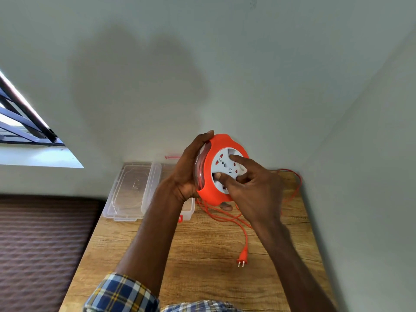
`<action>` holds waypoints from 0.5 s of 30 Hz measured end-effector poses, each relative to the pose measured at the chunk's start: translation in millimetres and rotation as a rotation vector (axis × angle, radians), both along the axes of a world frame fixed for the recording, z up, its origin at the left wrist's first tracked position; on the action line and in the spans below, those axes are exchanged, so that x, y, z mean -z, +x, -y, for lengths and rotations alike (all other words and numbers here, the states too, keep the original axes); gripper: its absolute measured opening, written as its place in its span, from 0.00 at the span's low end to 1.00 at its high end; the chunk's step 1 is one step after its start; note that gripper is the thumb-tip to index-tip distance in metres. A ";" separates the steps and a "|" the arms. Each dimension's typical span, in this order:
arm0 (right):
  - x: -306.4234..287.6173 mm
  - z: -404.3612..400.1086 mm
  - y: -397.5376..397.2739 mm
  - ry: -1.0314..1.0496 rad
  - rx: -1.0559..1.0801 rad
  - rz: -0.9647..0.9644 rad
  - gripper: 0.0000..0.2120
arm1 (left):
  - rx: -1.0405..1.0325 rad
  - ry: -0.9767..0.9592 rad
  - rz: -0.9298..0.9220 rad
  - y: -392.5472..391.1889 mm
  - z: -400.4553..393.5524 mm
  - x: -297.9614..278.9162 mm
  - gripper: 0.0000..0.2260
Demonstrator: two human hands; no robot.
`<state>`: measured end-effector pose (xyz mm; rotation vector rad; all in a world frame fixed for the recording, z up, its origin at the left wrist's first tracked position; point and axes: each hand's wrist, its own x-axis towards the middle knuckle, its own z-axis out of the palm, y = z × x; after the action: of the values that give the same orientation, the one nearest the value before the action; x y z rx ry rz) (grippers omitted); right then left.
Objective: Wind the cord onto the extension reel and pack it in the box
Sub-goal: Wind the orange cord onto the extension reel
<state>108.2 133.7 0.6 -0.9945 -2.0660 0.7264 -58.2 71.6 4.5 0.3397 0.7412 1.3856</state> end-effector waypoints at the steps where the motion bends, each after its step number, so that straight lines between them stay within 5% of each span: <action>1: 0.6 2.4 -3.5 -0.011 0.046 0.002 0.33 | -0.007 -0.008 -0.008 1.4 -0.7 0.8 0.28; 6: -0.3 3.1 -12.6 -0.181 0.063 -0.040 0.28 | -0.054 -0.033 -0.034 8.1 -5.8 -0.2 0.29; 12: -2.2 -15.5 6.8 0.109 -0.046 -0.029 0.10 | -0.098 0.025 0.007 7.6 -4.8 -3.7 0.28; 15: -4.3 -30.0 14.5 0.138 -0.262 0.061 0.17 | -0.098 0.052 0.012 4.5 -4.9 -4.3 0.29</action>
<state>122.7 163.7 4.9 -0.6843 -2.2933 0.6791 -53.8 76.5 8.9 0.3394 0.7210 1.5005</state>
